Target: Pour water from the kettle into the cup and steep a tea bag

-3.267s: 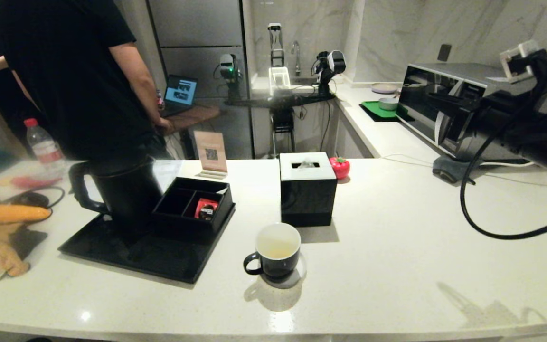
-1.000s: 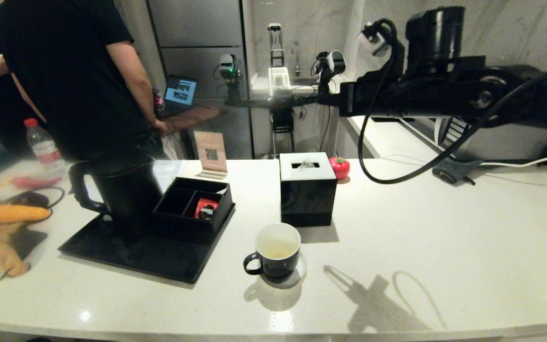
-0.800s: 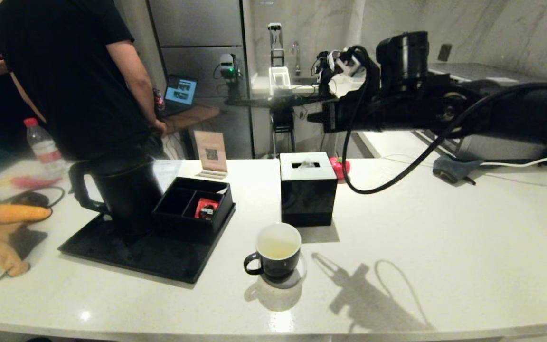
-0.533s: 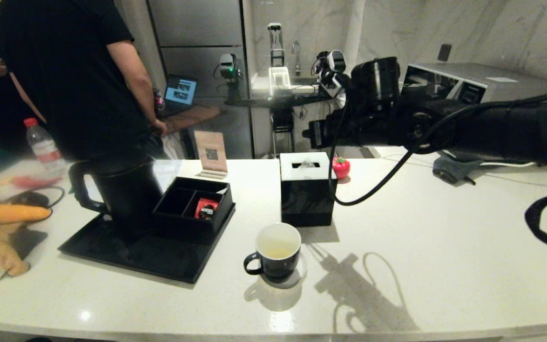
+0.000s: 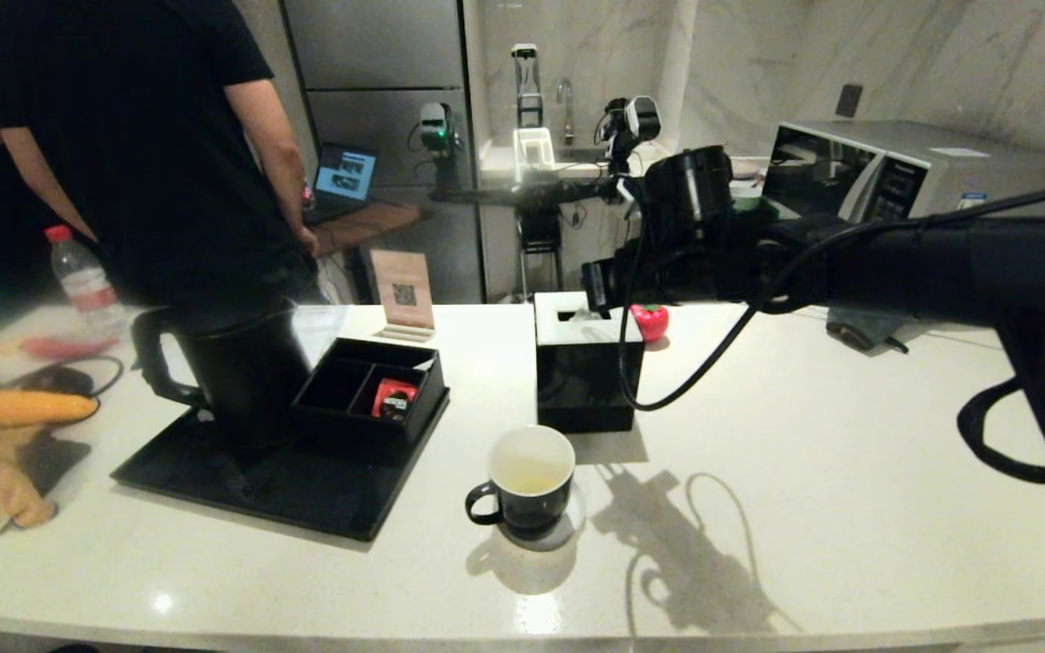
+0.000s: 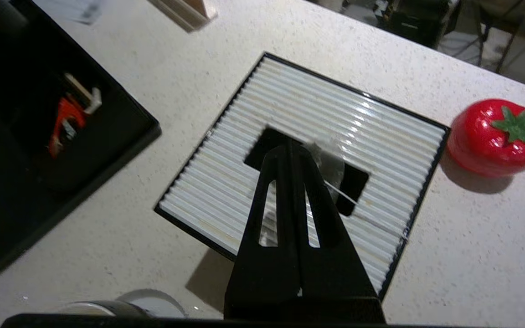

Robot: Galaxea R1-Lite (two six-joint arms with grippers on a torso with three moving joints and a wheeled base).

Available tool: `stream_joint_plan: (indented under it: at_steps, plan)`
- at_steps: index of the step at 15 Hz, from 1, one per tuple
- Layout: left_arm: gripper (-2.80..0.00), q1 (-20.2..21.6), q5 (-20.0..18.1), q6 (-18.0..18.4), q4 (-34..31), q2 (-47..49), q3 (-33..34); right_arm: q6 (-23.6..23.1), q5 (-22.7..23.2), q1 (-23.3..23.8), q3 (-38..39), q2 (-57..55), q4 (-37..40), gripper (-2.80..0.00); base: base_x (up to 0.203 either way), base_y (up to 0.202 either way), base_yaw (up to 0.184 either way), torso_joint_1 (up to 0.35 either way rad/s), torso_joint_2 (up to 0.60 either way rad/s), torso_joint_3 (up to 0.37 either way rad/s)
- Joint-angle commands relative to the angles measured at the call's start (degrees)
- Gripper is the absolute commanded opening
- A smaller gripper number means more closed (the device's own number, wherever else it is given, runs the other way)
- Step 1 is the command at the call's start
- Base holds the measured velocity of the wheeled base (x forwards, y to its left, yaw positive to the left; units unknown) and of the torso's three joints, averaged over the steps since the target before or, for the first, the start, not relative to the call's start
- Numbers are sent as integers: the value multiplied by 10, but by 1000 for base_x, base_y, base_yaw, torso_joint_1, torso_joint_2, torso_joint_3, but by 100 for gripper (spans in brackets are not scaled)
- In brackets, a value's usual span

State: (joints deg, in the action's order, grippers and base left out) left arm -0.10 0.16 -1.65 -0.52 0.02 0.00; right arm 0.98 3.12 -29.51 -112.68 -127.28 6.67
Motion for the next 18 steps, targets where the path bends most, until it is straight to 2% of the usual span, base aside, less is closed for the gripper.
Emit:
stream_joint_plan:
  at_steps: [1,3,18]
  plan:
    - [-280,0,0,0,0,0,0,-12,-22,0,0,-7,13,-280,0,0,0,0,0,0]
    - [-280,0,0,0,0,0,0,-15,-38,0,0,-14,14,-280,0,0,0,0,0,0]
    - [-280,0,0,0,0,0,0,-16,-42,0,0,-42,5,-280,0,0,0,0,0,0]
